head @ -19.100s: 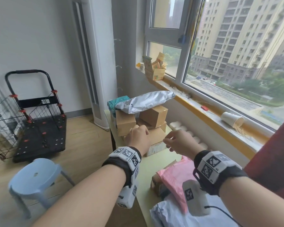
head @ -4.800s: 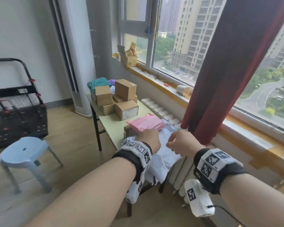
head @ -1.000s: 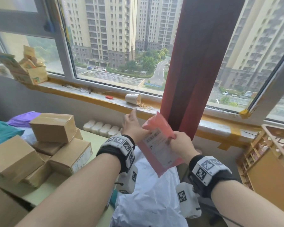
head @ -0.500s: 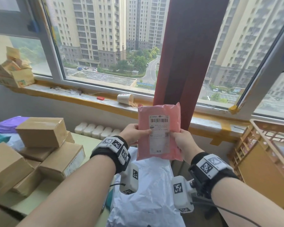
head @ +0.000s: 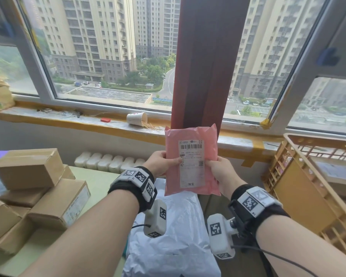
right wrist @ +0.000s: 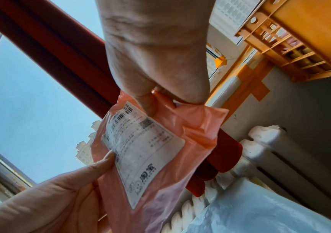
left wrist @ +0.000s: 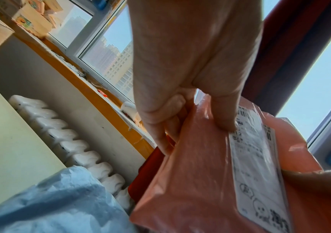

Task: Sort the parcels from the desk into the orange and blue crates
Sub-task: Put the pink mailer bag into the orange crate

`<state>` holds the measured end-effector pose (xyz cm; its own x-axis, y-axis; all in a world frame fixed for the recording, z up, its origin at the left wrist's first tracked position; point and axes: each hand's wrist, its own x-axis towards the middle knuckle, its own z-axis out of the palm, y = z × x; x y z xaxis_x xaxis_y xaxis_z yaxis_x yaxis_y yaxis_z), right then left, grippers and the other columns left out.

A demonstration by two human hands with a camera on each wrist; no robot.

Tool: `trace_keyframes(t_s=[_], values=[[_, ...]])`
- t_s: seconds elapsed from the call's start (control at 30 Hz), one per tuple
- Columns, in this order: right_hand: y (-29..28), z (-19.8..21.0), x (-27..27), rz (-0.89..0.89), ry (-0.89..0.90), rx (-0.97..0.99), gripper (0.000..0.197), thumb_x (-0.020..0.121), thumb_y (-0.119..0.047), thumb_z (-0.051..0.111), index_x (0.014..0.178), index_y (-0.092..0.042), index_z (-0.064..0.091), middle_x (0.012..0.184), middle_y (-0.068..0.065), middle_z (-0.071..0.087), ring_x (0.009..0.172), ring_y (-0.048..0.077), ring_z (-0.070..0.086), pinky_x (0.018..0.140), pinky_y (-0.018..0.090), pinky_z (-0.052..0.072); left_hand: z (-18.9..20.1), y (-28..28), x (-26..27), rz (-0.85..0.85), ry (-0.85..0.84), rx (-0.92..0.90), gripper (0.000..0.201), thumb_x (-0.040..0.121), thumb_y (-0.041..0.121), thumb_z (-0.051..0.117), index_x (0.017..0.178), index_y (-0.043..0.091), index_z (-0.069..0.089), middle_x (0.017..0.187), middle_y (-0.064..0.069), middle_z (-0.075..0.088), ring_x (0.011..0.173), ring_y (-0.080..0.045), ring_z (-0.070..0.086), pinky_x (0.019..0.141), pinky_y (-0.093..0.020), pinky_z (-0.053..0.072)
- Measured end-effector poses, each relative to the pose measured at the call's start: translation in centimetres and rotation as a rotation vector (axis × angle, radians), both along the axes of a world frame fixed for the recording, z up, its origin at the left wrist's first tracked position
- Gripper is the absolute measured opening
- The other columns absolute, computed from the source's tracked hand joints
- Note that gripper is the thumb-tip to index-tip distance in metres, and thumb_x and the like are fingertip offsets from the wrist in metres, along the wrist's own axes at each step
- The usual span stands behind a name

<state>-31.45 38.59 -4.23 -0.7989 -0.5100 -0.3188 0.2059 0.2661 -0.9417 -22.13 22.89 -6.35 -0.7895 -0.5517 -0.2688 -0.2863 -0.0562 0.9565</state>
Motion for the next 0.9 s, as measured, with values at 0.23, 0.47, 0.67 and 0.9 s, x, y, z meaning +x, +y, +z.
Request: trace_keyframes(t_s=[0.23,0.47,0.67,0.9], values=[[3.0,-0.3,-1.1,-0.068,-0.025,-0.034,0.022,0.104,-0.009,0.043,0.1,-0.015,0.063,0.1,0.007,0.07,0.091,0.024,0.065,0.065,0.036,0.05,-0.5,2.5,-2.1,-0.051,0.007,0.01,0.037,0.088,0.017,0.07,0.121,0.006,0.061,0.111,-0.009,0.07,0.099,-0.024,0.068,0.087,-0.041,0.056],[6.8,0.0,-2.9,-0.118,-0.037,-0.062,0.022,0.105,-0.01,0.042,0.098,-0.017,0.063,0.098,0.005,0.069,0.085,0.022,0.064,0.057,0.034,0.046,-0.3,5.4,-5.1,-0.107,0.006,-0.041,0.041,0.084,0.022,0.073,0.121,0.009,0.061,0.111,-0.005,0.071,0.102,-0.023,0.067,0.095,-0.047,0.053],[11.8,1.1,-6.5,-0.157,0.015,-0.075,0.014,0.102,-0.013,0.05,0.1,-0.015,0.065,0.102,0.008,0.071,0.093,0.026,0.066,0.065,0.038,0.051,0.6,10.2,-9.4,-0.148,0.034,-0.085,0.037,0.084,0.028,0.073,0.116,0.012,0.062,0.107,-0.002,0.071,0.1,-0.021,0.068,0.093,-0.045,0.053],[19.1,3.6,-12.4,-0.135,0.028,-0.154,0.033,0.086,-0.013,0.075,0.116,-0.017,0.065,0.108,0.01,0.072,0.102,0.035,0.068,0.067,0.06,0.058,3.5,18.2,-16.7,-0.168,0.098,-0.069,0.033,0.083,0.024,0.073,0.112,0.011,0.063,0.106,-0.006,0.071,0.094,-0.021,0.068,0.079,-0.037,0.057]])
